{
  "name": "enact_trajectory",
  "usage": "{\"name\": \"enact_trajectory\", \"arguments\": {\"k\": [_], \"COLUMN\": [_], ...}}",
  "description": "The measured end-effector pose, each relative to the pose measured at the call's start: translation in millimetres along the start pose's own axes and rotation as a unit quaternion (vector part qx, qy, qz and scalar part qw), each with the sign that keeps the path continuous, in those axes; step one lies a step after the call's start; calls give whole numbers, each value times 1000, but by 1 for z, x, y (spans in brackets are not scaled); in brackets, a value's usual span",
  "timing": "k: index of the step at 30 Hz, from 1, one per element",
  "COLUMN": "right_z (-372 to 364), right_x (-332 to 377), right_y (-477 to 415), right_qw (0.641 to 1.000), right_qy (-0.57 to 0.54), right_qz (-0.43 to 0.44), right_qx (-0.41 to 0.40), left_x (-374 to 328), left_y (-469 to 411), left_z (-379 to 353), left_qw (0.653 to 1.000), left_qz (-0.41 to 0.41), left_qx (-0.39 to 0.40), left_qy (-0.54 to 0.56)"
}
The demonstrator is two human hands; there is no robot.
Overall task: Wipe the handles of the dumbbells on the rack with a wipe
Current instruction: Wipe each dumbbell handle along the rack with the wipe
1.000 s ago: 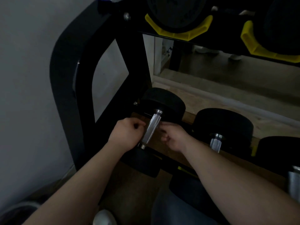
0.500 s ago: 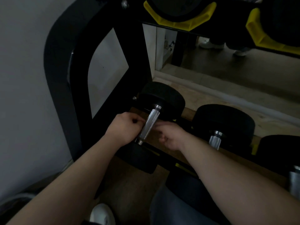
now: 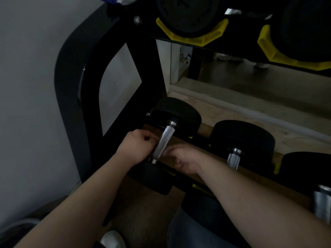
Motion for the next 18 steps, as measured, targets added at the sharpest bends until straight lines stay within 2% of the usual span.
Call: {"name": "enact_trajectory", "arguments": {"k": [2, 3, 7, 9, 11, 13, 15, 16, 18], "right_z": [-3, -1, 9, 4, -1, -3, -8, -9, -11], "right_x": [0, 4, 21, 23, 20, 15, 14, 17, 30], "right_y": [14, 19, 18, 12, 11, 16, 24, 26, 33], "right_qw": [997, 996, 958, 949, 957, 966, 943, 924, 894], "right_qy": [75, 80, 7, -21, -22, 85, 241, 279, 272], "right_qz": [2, 28, 180, 186, 158, 136, 139, 169, 246], "right_qx": [5, -26, -224, -253, -240, -202, -180, -202, -259], "left_x": [2, 3, 3, 2, 3, 4, 4, 3, 1], "left_y": [1, 1, -1, -2, -3, -3, -2, -2, -1], "left_z": [0, 0, 1, 1, 0, 1, 1, 2, 3], "left_qw": [1000, 1000, 1000, 1000, 1000, 999, 999, 999, 999], "left_qz": [-1, -3, -13, -19, -24, -25, -26, -29, -37], "left_qx": [-5, -6, 13, 18, 17, 14, 11, 9, 7], "left_qy": [14, 19, 19, 7, 11, 17, 14, 11, -7]}}
Point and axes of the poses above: each hand's wrist, its own y-axis away from the middle knuckle, its own z-axis out of the back of the hand, x = y × z, the point moved 2 cm from there along -y, towards the middle knuckle, and after that the axes turned 5 degrees about x, right-handed, at the moved point
